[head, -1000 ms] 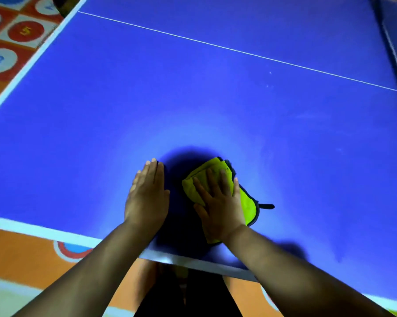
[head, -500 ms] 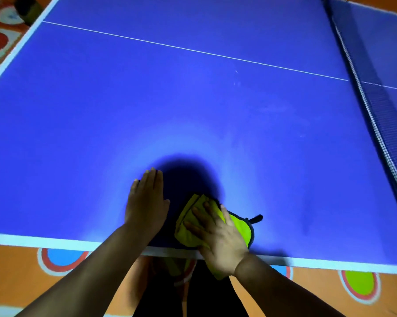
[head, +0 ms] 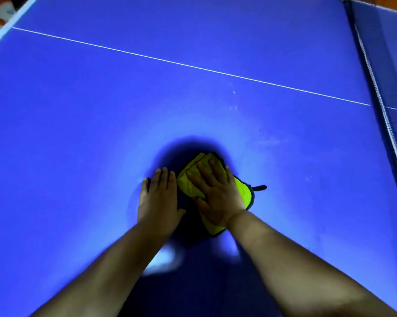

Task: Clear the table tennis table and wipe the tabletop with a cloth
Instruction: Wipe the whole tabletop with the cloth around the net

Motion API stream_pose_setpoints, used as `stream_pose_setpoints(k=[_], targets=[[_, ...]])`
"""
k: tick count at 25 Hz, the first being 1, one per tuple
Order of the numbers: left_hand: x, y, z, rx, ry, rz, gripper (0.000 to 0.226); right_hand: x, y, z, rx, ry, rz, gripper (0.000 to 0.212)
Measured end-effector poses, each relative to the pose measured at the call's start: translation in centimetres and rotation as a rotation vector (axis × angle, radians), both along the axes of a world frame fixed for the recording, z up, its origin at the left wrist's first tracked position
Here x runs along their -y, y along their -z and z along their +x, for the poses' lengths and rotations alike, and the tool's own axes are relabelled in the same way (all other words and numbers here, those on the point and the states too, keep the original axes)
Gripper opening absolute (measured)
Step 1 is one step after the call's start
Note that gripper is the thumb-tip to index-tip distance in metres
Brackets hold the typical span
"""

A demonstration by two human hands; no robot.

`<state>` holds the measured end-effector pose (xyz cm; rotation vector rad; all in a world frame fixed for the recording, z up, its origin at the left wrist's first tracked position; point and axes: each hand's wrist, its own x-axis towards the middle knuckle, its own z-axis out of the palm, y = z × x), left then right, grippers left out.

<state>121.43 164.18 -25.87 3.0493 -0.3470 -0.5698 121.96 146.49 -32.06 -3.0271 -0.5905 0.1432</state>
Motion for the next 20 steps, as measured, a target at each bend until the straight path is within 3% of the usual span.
stream_pose_setpoints(k=[5,8,13,20], targets=[[5.6,1.5,7.6,-0.029,-0.03,-0.011,0.105,3.9,0.3,13.5,-0.076,0.049,-0.023,0.07],[7.7,2.1,11.4,-0.058,-0.015,-0.01,0.111,5.4,0.4,21.0,-0.091,0.078,-0.026,0.061],[9.8,2.8,14.8,-0.12,0.038,0.112,0.114,6.7,1.8,31.8,0.068,0.139,-0.011,0.059],[11.5,1.8,15.4,-0.211,0.047,0.297,0.11,9.9,1.3,37.2,-0.054,0.237,0.085,0.061]])
